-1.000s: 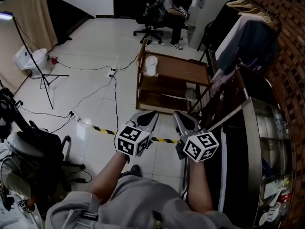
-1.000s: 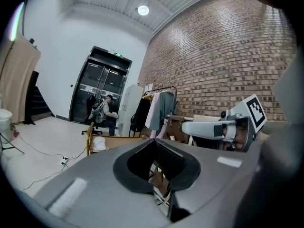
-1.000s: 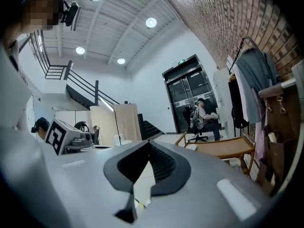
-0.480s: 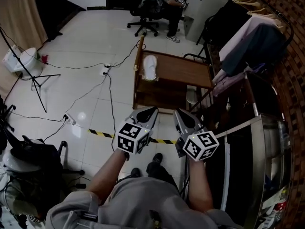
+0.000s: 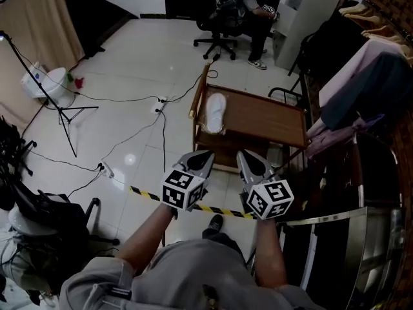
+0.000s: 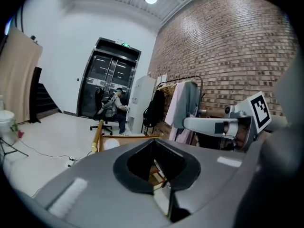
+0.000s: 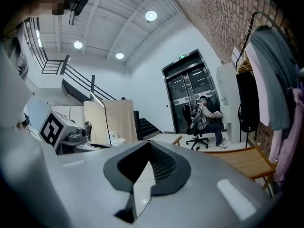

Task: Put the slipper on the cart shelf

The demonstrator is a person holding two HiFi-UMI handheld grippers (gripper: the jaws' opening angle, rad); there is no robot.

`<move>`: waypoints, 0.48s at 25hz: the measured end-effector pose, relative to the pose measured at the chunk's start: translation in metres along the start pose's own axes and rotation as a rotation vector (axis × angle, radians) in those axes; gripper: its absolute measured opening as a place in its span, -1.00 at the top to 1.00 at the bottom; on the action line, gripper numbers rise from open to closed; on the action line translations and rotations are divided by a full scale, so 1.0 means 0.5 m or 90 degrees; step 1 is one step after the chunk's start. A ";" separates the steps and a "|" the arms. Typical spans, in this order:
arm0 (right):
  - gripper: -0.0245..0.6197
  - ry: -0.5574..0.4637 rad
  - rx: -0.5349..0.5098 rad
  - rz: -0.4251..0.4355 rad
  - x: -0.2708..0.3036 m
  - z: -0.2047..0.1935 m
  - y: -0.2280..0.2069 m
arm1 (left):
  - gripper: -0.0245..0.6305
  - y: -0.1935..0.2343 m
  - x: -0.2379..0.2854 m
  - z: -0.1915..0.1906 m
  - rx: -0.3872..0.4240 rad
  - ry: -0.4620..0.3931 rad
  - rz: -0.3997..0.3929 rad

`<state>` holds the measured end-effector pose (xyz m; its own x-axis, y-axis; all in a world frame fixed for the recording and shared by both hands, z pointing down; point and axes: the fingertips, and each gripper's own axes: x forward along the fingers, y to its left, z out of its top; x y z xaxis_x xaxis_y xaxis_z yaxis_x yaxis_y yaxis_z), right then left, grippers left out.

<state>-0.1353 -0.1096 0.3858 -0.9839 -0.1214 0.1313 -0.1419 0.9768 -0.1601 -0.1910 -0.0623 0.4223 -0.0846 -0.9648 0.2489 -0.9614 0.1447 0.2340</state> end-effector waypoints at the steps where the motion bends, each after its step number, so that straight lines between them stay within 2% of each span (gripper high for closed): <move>1: 0.93 0.002 0.001 0.008 0.015 0.001 -0.015 | 0.90 0.009 0.017 0.004 -0.002 0.002 0.008; 8: 0.93 0.019 0.018 0.049 0.103 0.002 -0.122 | 0.90 0.082 0.138 -0.010 -0.049 0.040 0.075; 12: 0.93 0.037 0.023 0.053 0.141 -0.006 -0.157 | 0.90 0.126 0.179 -0.018 -0.055 0.052 0.095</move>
<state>-0.1929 -0.1944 0.4105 -0.9846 -0.0290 0.1723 -0.0650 0.9761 -0.2074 -0.2570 -0.1376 0.4677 -0.1999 -0.9107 0.3615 -0.9135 0.3067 0.2674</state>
